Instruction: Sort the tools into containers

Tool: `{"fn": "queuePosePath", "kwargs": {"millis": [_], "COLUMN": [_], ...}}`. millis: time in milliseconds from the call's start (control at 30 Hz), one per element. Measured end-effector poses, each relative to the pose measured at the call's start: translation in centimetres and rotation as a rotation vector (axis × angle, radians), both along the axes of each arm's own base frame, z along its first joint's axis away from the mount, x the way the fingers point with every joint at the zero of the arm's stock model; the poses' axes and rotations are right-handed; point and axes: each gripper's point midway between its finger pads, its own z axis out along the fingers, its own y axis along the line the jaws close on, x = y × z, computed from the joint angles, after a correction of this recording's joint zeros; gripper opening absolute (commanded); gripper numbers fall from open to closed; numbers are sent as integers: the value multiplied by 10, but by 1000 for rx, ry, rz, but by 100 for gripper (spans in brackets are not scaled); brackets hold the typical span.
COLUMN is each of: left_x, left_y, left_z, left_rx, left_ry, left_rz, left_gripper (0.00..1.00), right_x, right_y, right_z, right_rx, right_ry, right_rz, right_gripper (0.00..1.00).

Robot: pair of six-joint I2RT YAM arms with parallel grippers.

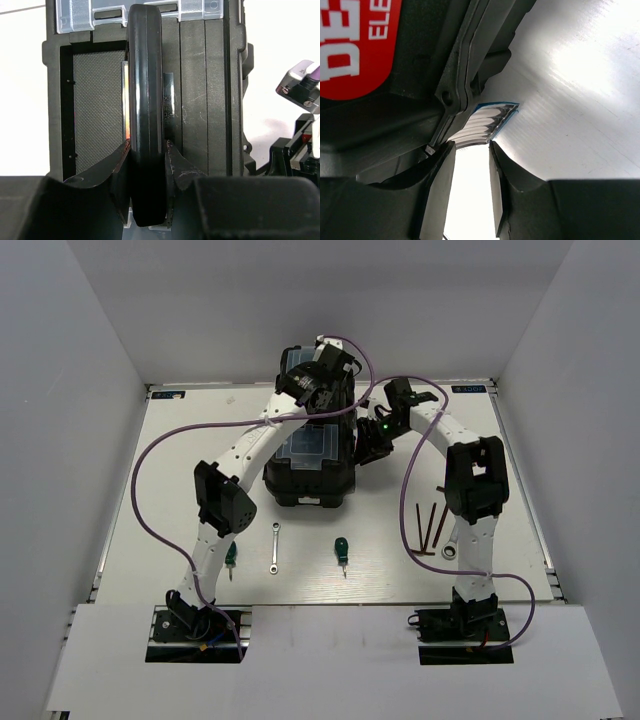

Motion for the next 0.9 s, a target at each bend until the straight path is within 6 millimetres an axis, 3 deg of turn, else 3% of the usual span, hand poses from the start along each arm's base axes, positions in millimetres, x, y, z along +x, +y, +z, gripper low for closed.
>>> {"fn": "queuePosePath", "kwargs": {"millis": [67, 100, 200, 333, 567, 900], "left_x": [0, 0, 1, 3, 9, 30], "left_y": [0, 0, 2, 8, 13, 23], "left_z": [0, 0, 3, 7, 12, 26], "left_rx": [2, 3, -2, -75, -362, -593], "left_ry": [-1, -1, -1, 18, 94, 123], "left_rz": [1, 0, -5, 2, 18, 55], "left_gripper": [0, 0, 0, 0, 0, 0], "right_x": [-1, -1, 0, -6, -10, 2], "right_y": [-1, -3, -10, -14, -7, -23], "right_z": [0, 0, 0, 12, 44, 46], "right_rx": [-5, -11, -23, -24, 37, 39], "right_ry": [-2, -10, -15, -22, -74, -83], "right_rz": [2, 1, -7, -7, 11, -40], "right_gripper": [51, 63, 70, 70, 70, 69]}}
